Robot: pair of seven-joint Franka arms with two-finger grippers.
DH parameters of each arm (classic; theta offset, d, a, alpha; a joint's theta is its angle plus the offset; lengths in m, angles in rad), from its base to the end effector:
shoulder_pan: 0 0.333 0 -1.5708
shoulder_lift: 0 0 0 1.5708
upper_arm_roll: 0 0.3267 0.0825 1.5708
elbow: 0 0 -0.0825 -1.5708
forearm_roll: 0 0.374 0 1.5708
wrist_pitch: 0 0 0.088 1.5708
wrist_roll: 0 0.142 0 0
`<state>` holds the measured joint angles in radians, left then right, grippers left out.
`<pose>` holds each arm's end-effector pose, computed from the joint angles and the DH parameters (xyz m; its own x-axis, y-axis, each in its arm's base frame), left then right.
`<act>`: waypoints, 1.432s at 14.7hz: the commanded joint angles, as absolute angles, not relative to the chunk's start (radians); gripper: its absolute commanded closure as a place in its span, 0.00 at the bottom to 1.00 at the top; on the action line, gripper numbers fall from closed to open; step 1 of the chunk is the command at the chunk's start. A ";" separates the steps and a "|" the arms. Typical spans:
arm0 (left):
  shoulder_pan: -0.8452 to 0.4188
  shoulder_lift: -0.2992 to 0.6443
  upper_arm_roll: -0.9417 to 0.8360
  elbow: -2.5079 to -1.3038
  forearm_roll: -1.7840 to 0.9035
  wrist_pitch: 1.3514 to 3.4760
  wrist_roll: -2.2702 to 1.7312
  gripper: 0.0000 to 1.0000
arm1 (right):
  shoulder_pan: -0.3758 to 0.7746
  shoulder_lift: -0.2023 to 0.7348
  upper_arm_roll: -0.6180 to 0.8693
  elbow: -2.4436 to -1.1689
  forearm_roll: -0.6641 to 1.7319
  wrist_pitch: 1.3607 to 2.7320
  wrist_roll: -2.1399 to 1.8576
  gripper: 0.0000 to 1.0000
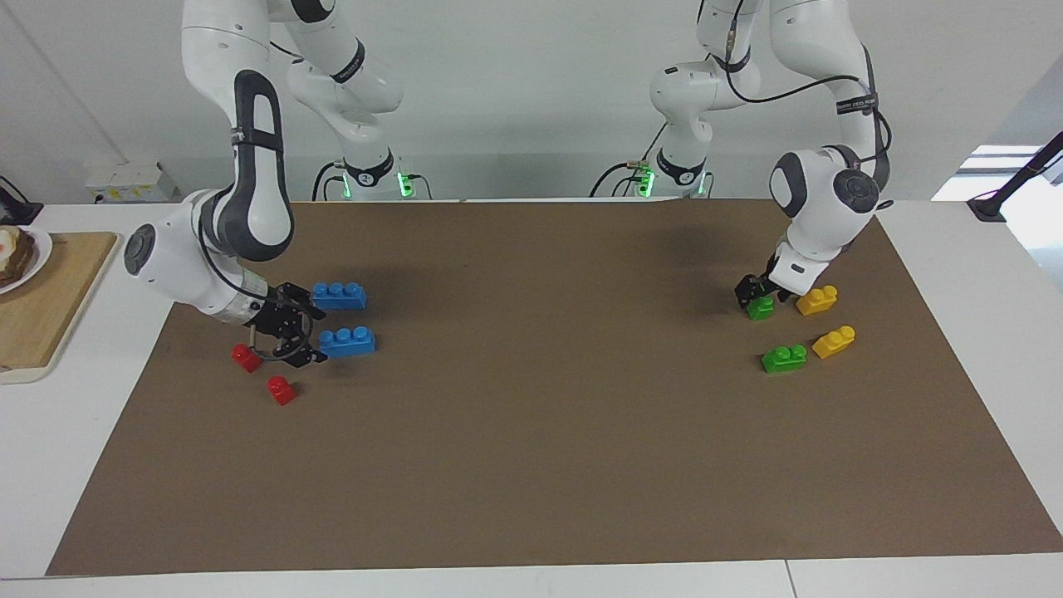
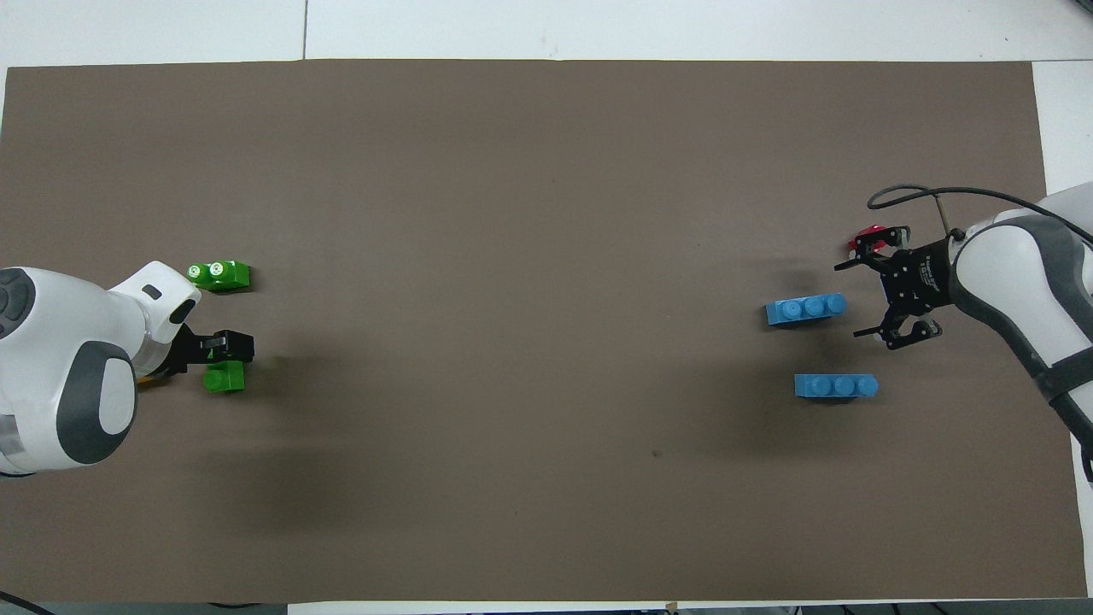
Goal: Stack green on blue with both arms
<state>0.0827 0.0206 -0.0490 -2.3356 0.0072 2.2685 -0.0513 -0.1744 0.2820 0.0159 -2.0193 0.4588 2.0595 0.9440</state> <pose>0.4869 0.0168 0.3027 0.9930 0.0801 -0.0872 0.0796 -0.9968 -0.0086 0.5599 -0.0519 0.2835 0.1731 -0.8848 -0.4326 -0.9783 -0.2052 0.0281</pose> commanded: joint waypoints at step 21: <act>0.031 0.011 -0.043 -2.151 0.015 1.995 -0.176 1.00 | -0.167 0.311 0.017 -2.063 0.538 2.149 0.851 0.53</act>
